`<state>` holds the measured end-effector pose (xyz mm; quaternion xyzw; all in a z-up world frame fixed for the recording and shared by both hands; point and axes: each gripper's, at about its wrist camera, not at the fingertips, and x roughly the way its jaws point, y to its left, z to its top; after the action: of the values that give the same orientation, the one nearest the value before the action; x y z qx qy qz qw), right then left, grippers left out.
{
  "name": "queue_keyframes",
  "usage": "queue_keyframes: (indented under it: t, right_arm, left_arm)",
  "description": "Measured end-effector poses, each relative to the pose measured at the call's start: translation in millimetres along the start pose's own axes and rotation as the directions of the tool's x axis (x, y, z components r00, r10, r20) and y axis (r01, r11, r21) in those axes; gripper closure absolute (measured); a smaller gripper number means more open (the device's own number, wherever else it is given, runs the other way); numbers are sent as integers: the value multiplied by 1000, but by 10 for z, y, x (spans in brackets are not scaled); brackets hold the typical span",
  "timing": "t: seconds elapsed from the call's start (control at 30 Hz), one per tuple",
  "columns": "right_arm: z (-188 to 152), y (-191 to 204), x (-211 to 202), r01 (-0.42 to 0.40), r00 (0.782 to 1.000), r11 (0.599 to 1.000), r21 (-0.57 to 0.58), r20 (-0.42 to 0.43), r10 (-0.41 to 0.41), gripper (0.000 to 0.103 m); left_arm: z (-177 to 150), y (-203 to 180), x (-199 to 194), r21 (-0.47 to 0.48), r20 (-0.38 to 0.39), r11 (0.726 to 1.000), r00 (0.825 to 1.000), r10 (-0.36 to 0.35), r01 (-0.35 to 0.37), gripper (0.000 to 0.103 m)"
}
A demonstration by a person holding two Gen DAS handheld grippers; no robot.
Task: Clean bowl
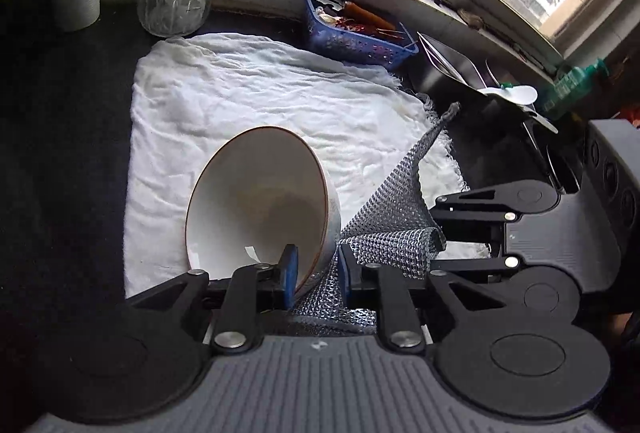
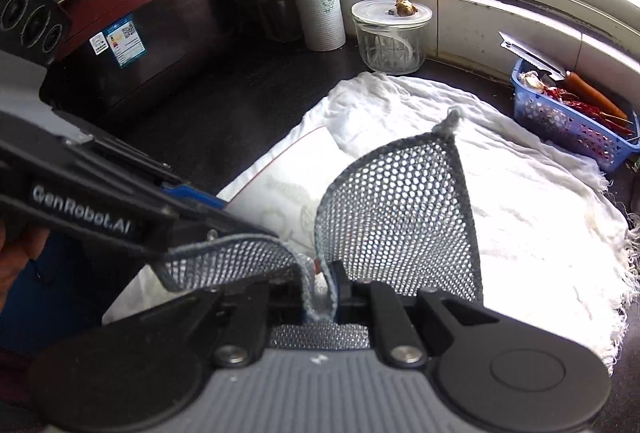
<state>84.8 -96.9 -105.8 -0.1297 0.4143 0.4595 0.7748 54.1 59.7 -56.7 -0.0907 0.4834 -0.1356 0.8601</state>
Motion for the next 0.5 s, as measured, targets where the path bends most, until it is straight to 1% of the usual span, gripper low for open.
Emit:
queue_keyframes:
  t: [0.03,0.1,0.13,0.17,0.2,0.23,0.3,0.33,0.37,0.4,0.43,0.47,0.5]
  right_arm:
    - [4,2,4,1,1000,1000,-3,-2,-1,92]
    - [0,25,10,6,1000,1000,-13,-6,-6,92]
    - [-9,32,10,9,1000,1000,-16,-9,-9,92]
    - [-18,38,10,11,1000,1000,-18,-12,-12,92]
    - [-28,40,8,12,1000,1000,-16,-14,-12,92]
    - [-38,34,1,9,1000,1000,-8,-14,-9,92]
    - [-50,38,-8,14,1000,1000,-9,-17,-15,92]
    - [-56,41,-10,16,1000,1000,-10,-19,-17,92]
    - [-62,44,-9,15,1000,1000,-11,-23,-15,92]
    - [-74,49,3,6,999,1000,-12,-32,-6,92]
    - [-84,60,15,-3,999,1000,-15,-41,3,92]
    - [-90,82,30,-9,999,1000,-22,-49,8,92]
    - [-93,110,50,-13,998,999,-30,-55,12,92]
  left_arm:
    - [-1,-9,3,-4,5,1000,1000,-14,14,92]
    - [5,93,27,-124,10,989,996,-83,84,97]
    - [6,161,47,-195,19,974,993,-117,118,97]
    - [7,229,68,-264,30,952,988,-150,152,97]
    - [4,264,83,-307,38,937,985,-167,170,97]
    - [-2,318,95,-357,52,914,981,-185,191,97]
    - [-16,426,118,-454,83,860,972,-220,233,97]
    - [-23,481,129,-500,100,828,967,-235,253,97]
    - [-35,553,143,-552,122,786,960,-253,277,97]
    - [-35,580,152,-568,132,771,957,-260,288,97]
    - [-45,624,166,-598,147,742,952,-269,302,97]
    - [-54,655,175,-618,160,722,949,-272,311,97]
    - [-55,676,183,-628,169,711,947,-273,317,96]
